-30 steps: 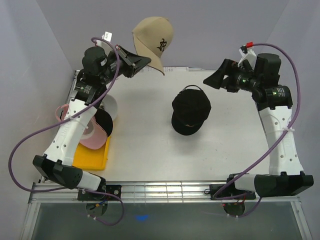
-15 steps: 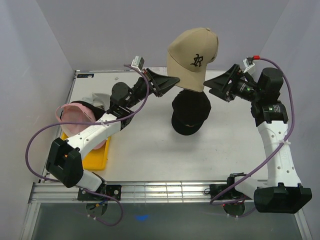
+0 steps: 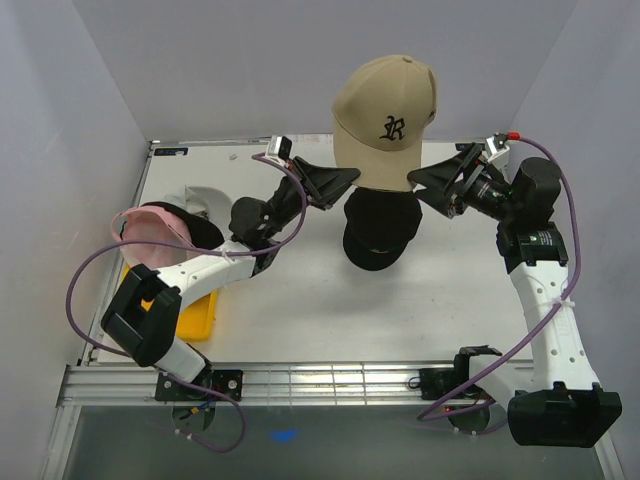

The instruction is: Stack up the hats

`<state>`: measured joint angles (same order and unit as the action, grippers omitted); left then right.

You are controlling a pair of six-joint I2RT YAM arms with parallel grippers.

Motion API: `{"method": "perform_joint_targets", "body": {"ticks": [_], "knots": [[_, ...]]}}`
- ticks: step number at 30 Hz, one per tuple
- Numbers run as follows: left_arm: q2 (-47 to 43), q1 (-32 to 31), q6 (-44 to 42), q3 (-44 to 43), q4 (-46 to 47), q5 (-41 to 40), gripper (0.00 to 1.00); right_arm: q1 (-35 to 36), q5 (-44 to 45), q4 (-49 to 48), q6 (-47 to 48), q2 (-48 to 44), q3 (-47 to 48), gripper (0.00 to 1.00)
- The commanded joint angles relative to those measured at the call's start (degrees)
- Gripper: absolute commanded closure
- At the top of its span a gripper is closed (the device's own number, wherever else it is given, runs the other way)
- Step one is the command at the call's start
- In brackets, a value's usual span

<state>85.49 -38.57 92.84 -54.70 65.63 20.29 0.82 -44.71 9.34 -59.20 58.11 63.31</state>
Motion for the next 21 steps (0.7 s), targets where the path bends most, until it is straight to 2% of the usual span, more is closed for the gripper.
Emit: {"method": "perform_joint_targets", "body": {"ticks": [1, 6, 9, 19, 21], "knots": [[1.2, -1.0, 1.5, 0.2, 7.0, -2.5, 1.0, -0.1, 0.8, -5.0, -3.1, -0.8, -0.7, 0.12], [4.3, -1.2, 3.8, 1.2, 9.3, -3.9, 1.0, -0.1, 1.7, -5.9, -5.2, -0.2, -0.4, 0.15], [6.2, -1.2, 4.9, 1.2, 10.8, -4.0, 1.0, -0.1, 2.3, -5.8, -5.6, 0.7, 0.7, 0.2], [7.9, -1.2, 6.3, 3.4, 9.9, -1.5, 1.0, -0.1, 2.8, -2.5, -0.6, 1.8, 0.2, 0.55], [8.1, -1.3, 7.0, 4.1, 9.7, -0.6, 1.0, -0.1, 3.7, -0.7, 0.7, 1.7, 0.2, 0.58]]}}
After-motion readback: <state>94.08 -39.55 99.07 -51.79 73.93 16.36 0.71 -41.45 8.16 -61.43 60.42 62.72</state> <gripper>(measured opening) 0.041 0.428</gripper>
